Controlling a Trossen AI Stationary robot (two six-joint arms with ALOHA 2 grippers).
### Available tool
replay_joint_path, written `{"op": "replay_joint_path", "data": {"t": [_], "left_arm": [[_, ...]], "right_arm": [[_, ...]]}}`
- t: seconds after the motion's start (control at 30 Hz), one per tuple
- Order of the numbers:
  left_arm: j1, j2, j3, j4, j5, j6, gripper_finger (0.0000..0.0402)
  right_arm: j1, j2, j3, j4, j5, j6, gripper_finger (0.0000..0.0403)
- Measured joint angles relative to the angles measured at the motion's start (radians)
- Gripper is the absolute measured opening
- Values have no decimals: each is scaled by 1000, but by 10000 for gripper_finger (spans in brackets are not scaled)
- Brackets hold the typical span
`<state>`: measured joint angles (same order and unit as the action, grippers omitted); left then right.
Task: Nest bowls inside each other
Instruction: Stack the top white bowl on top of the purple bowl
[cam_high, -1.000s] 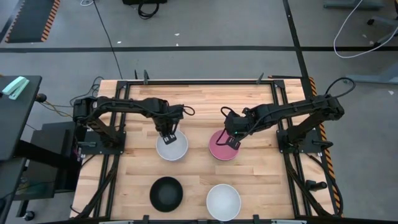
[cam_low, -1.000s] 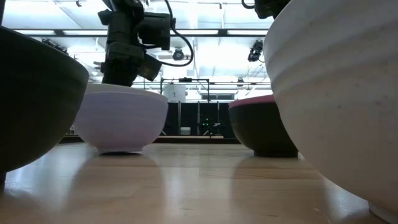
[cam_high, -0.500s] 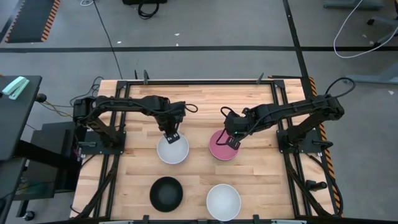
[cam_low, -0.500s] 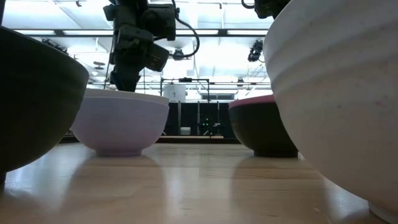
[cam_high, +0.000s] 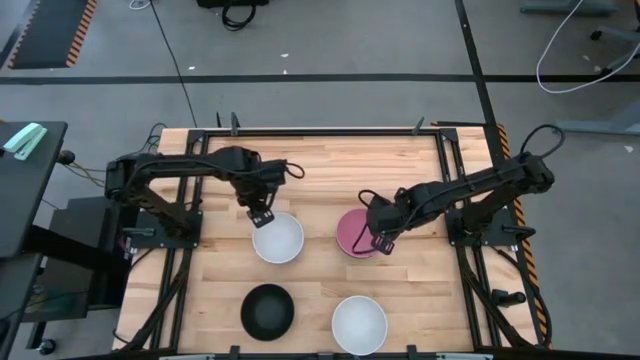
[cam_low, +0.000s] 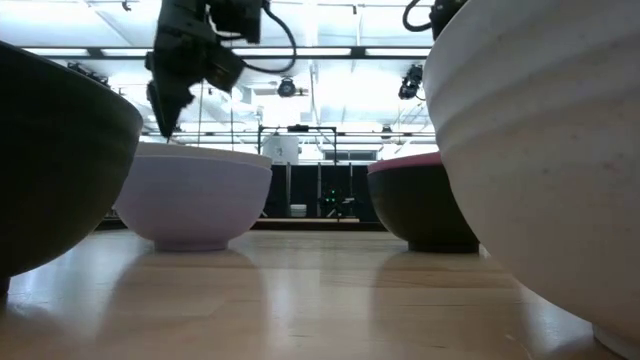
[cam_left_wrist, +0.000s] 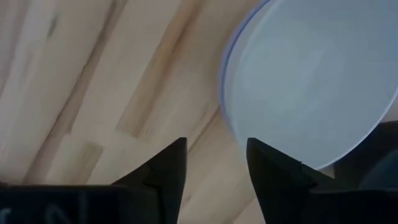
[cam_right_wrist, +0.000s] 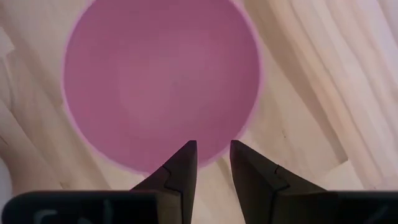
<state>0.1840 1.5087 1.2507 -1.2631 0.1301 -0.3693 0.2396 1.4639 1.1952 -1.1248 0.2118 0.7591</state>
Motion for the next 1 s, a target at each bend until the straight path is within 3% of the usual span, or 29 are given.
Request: {"op": "replay_joint_path", "data": {"t": [0.2,0.57,0.67,0.87,1.0], "left_arm": [[-24,-48,-24,-10,-25,-65,161],[-29,-47,-274,-28,-25,-92,126],[-28,-60,-327,60,-11,-92,116],[-29,-66,-403,272,109,-70,96],[-28,-66,-415,332,110,-72,84]], "right_arm": [[42,0,-22,-3,0,42,104],[130,0,-23,-25,0,156,104],[152,0,-23,-32,16,187,104],[174,0,-23,-29,19,219,104],[177,0,-23,-28,27,233,104]]}}
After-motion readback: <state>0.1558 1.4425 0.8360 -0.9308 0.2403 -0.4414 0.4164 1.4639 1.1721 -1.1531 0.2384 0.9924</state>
